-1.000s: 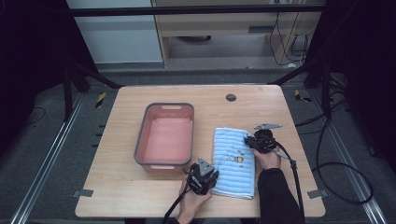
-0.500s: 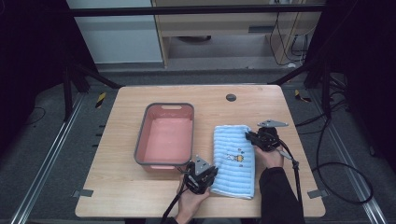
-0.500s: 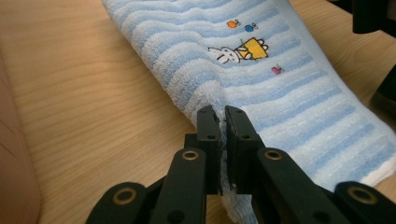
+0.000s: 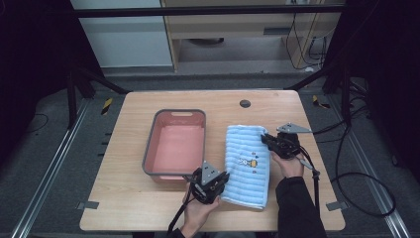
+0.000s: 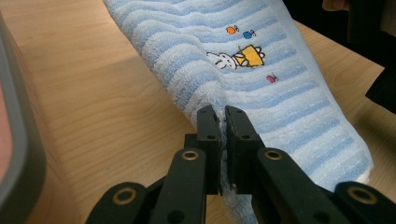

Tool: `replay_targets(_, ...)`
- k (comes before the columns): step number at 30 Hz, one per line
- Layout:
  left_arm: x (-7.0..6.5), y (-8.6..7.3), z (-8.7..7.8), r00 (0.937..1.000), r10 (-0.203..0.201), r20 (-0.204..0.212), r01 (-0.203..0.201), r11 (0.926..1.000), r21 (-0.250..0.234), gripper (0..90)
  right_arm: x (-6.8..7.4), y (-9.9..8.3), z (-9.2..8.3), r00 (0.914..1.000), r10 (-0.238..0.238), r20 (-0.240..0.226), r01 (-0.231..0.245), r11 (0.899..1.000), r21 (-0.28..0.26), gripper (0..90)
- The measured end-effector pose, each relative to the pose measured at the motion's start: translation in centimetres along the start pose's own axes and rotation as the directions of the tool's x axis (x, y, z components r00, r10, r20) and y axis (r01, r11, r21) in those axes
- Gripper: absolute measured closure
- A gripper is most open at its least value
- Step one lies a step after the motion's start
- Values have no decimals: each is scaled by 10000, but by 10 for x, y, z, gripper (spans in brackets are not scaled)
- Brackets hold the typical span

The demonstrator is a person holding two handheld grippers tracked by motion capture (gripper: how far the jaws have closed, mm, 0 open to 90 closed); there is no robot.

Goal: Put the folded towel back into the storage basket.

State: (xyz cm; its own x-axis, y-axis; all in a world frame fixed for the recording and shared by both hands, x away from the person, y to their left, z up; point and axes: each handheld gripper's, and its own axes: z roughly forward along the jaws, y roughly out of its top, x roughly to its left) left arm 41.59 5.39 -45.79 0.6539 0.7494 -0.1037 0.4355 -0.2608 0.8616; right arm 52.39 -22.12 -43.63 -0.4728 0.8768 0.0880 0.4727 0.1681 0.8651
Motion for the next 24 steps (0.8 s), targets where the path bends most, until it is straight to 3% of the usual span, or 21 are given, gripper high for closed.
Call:
replay_targets(9, -1, 16, -16, 9998, 165, 147, -157, 9985, -515, 849, 6, 17, -18, 9995, -234, 193, 242, 9988, -432, 822)
replay_targets(24, 7, 47, -52, 9975, 641, -299, -675, 9890, -1318, 850, 26, 59, -34, 9990, -436, 134, 451, 9880, -1475, 823)
